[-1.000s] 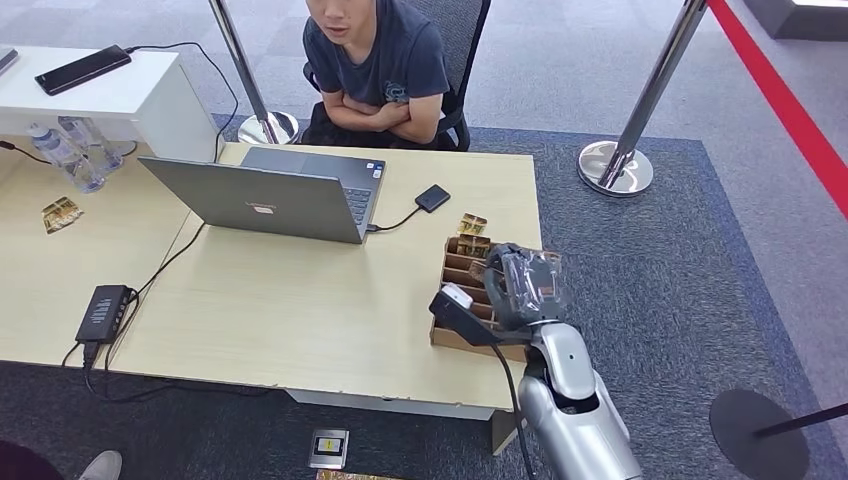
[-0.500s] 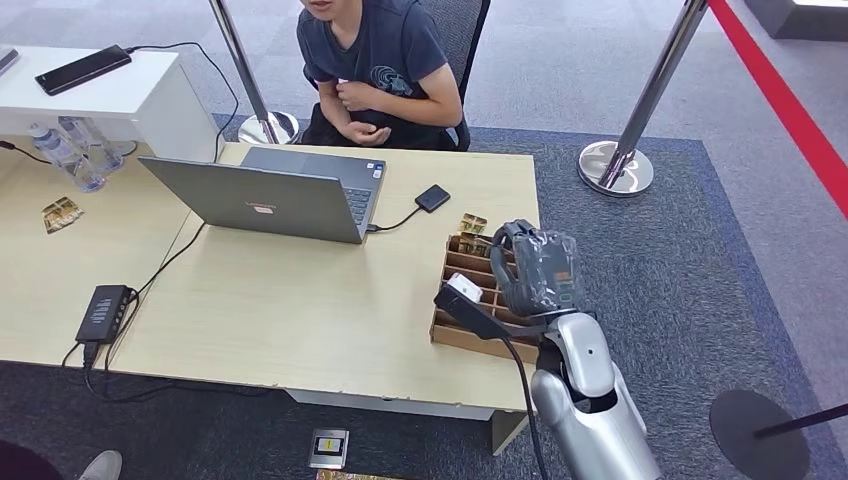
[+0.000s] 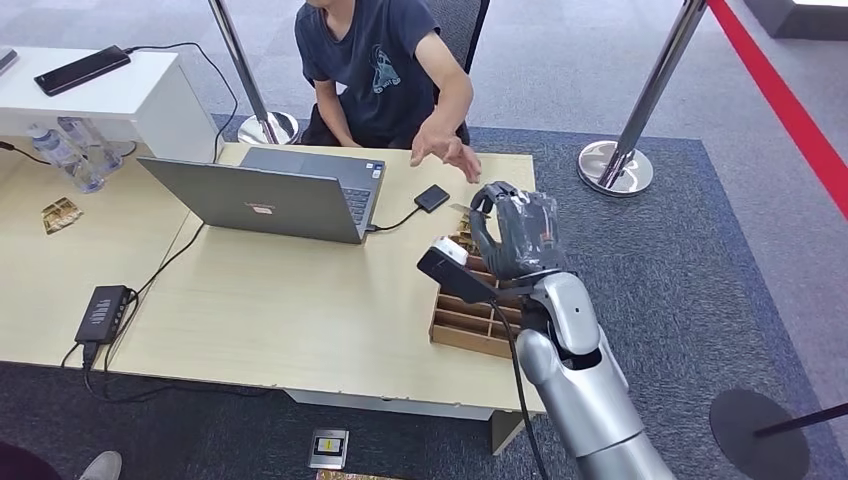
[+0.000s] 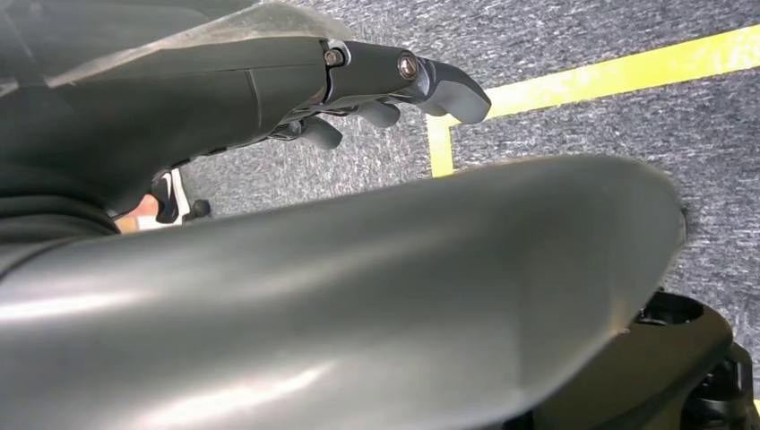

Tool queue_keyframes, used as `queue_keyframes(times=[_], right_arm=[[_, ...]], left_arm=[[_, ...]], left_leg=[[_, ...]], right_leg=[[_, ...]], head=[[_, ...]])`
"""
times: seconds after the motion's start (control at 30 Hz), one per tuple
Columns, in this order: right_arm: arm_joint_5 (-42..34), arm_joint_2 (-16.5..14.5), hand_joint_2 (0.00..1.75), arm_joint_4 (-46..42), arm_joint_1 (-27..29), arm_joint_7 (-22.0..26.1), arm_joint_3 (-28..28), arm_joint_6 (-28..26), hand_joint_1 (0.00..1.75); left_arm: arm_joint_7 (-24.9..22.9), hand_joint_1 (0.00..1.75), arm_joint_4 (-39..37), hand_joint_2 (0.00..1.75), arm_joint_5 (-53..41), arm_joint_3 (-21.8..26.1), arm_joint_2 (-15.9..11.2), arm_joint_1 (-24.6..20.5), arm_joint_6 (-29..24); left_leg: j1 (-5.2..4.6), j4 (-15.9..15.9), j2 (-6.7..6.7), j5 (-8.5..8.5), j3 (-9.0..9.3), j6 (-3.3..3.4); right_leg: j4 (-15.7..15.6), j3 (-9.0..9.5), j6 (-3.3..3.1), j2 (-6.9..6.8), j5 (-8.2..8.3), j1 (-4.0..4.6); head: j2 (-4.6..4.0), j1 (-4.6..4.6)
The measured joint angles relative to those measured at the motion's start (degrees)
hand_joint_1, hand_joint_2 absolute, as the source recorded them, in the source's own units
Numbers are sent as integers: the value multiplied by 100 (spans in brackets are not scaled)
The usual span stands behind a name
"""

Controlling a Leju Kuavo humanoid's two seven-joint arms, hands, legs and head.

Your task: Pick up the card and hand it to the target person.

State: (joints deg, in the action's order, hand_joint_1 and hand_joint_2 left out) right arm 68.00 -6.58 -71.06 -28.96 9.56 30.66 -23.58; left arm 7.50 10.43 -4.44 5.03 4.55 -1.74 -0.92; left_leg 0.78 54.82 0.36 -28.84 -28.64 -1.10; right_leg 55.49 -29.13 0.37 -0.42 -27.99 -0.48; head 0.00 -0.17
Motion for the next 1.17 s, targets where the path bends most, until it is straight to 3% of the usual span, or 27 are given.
queue_keyframes(times=[0.3, 0.5, 0.6, 0.63, 0.73, 0.9, 1.17], right_arm=[[-77, -804, 175, 1823, -1084, 129, 29, -493, 175], [-38, -1022, 175, 2499, -1404, 98, 26, -654, 175], [-28, -1033, 175, 2637, -1451, 76, 17, -693, 44], [-54, -1033, 131, 2671, -1460, 79, 11, -698, 0], [-283, -1028, 0, 2724, -1462, 178, -55, -699, 0], [-735, -951, 0, 2417, -1245, 392, -208, -690, 0], [-1232, -555, 0, 831, -156, 393, -506, -610, 0]], left_arm=[[-114, 0, 0, 0, -60, 0, 0, -22, -21], [-140, 0, 0, 0, -69, 0, 0, -28, -34], [-207, 0, 0, 0, -93, 0, 0, -27, -34], [-232, 0, 0, 0, -98, 0, 0, -27, -34], [-284, 0, 0, 0, -89, 1, 0, -26, -37], [-338, 0, 0, 0, -25, 38, 2, -25, -74], [-500, 0, 0, 0, 45, 159, 36, -9, -107]], left_leg=[[1, 0, 0, 4, -1, -3], [0, 0, 0, 4, -2, -3], [0, 1, 0, 4, -2, -3], [0, 1, -1, 4, -2, -3], [0, 2, -1, 4, -2, -3], [0, 2, -1, 4, -1, -3], [0, 2, -3, 1, -6, -4]], right_leg=[[4, -4, -1, 0, 0, 0], [3, -4, -1, 0, 0, 0], [2, -4, -1, 0, 0, 0], [1, -5, -1, 0, 1, 0], [1, -6, -1, 0, 1, 0], [1, -7, -1, 0, 0, 0], [-8, -12, -1, 0, 0, 0]], head=[[0, 1], [0, 1], [0, 1], [0, 1], [0, 1], [0, 1], [0, 0]])
